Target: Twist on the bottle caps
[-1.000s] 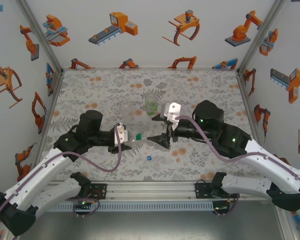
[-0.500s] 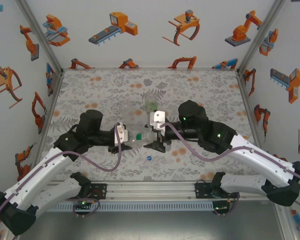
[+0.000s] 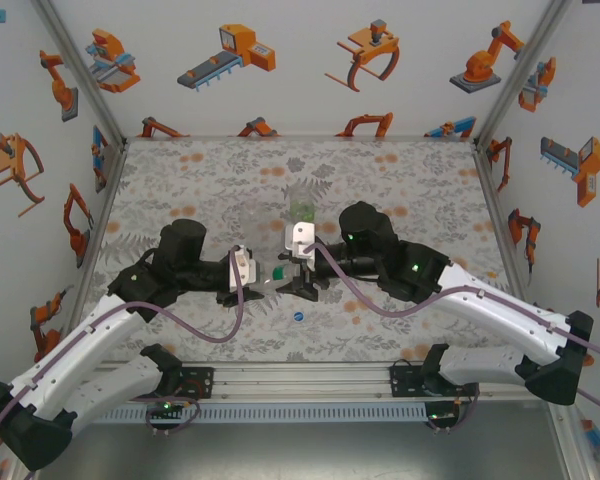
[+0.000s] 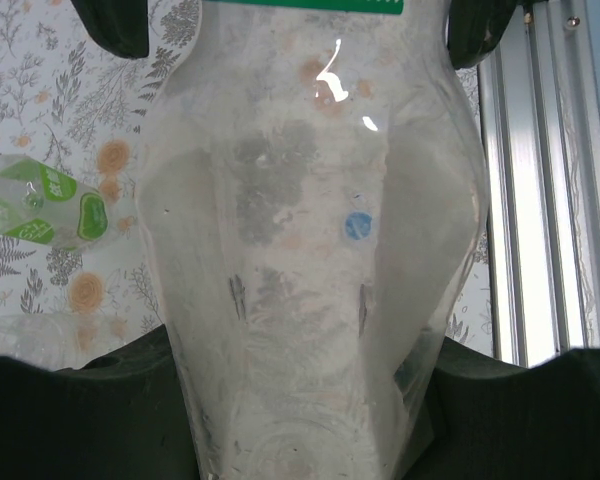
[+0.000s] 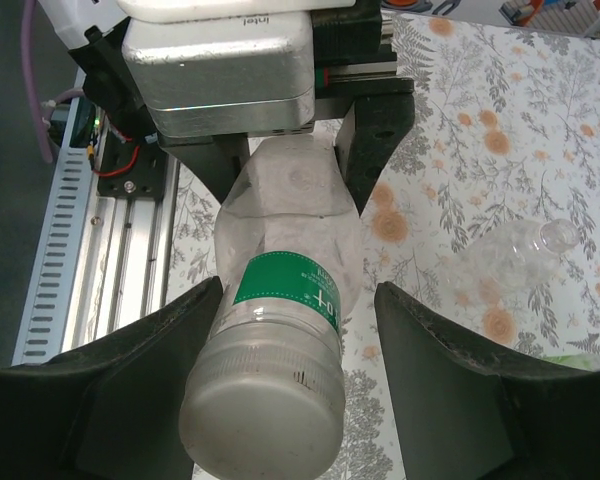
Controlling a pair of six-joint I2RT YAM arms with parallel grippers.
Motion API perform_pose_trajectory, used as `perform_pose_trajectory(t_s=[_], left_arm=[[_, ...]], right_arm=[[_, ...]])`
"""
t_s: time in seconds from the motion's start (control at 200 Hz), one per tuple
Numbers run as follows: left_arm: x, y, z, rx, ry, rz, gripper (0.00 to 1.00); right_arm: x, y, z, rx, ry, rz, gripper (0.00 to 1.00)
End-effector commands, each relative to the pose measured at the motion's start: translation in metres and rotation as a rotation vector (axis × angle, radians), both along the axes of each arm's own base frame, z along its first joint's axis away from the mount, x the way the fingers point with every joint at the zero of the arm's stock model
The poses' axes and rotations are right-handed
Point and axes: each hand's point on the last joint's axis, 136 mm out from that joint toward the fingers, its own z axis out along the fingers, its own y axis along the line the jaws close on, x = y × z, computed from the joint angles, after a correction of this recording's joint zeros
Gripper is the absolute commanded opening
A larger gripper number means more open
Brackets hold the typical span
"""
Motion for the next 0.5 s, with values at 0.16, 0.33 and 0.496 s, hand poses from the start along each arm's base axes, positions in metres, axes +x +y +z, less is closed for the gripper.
perform_pose_trajectory(t_s=[0.16,0.33,0.496], left_arm=[[-0.0052,-0.0022,0.0136,-0.027,-0.024,-0.038,0.0],[-0.005,-0.0024,0.013,-0.026,-0.023,-0.038,0.0],[-0.0052,-0.0025,0.0131,-0.026,-0.024,-0.039,0.0]], right_arm=[[-0.001,-0.0015,0.0089,0.033,0.002,-0.012,0.62],[0.0012,-0.0036,0.0063,0.018,0.001,-0.03,0.63],[0.0004,-0.0056,0.007,0.014,0.0,-0.029,0.64]])
